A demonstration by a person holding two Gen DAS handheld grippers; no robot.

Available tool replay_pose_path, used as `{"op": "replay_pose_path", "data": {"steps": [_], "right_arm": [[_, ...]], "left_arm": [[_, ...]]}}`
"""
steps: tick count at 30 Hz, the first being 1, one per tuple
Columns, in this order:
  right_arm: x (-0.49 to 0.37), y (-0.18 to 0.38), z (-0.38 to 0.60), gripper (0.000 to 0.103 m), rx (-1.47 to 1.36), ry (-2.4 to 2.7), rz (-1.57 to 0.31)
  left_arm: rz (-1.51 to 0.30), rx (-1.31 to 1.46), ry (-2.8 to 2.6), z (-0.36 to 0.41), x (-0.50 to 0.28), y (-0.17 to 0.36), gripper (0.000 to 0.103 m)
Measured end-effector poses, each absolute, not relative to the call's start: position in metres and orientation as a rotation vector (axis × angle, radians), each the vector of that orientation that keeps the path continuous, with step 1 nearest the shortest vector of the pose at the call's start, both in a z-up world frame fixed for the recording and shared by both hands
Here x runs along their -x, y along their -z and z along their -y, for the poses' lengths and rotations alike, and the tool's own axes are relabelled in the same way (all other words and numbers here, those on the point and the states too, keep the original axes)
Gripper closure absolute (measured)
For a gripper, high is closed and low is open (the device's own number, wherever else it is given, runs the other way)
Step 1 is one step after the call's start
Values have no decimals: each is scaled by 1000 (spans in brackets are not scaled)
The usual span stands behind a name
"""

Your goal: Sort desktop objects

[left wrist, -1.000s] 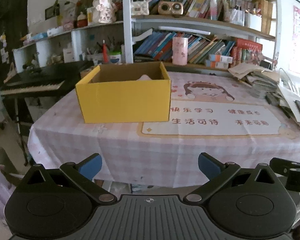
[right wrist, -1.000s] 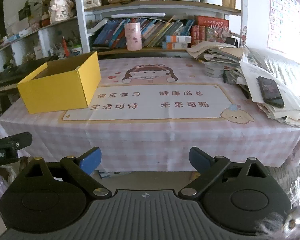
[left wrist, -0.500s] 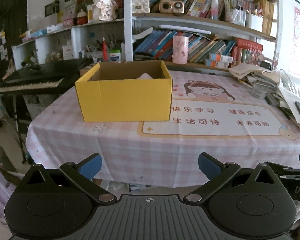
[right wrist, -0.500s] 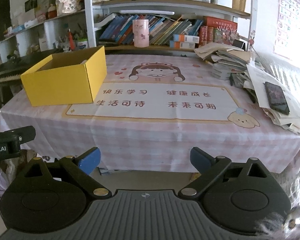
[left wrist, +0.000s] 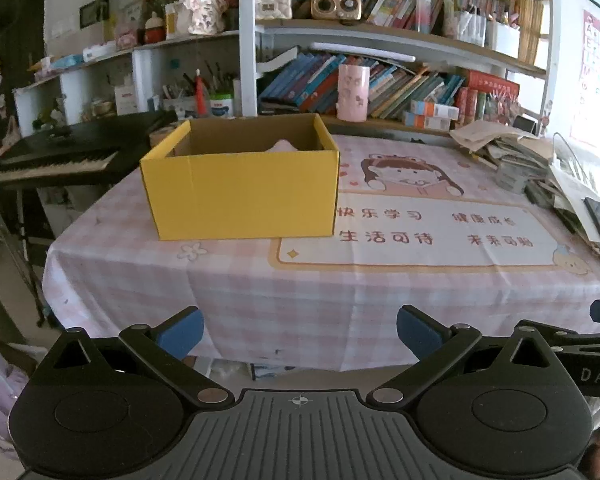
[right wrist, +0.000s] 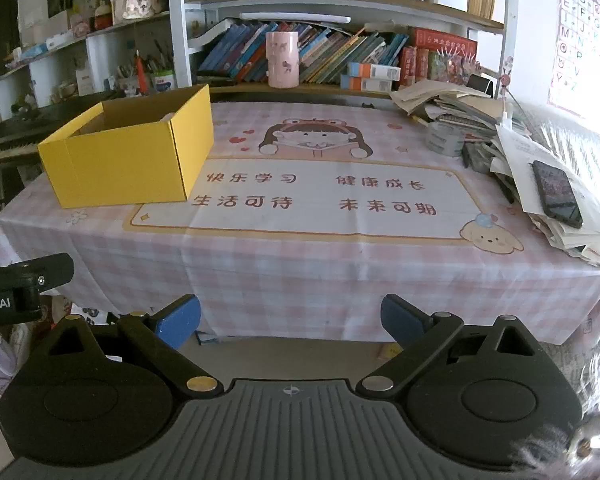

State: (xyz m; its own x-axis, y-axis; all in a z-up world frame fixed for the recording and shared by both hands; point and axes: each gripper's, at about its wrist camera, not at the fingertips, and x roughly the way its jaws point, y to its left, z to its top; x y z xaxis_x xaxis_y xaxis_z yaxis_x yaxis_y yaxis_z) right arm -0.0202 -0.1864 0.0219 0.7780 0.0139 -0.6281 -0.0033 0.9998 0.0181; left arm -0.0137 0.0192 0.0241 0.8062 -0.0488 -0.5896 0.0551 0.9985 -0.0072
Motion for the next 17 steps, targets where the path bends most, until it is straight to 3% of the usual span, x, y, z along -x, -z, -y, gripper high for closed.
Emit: {"op": "replay_pose_path", "data": {"steps": [17], "right_arm": [[6,-16,186,6,-18,-7,-712]], "left_arm": [[-639,9,72,-20,3,-21,0]]}}
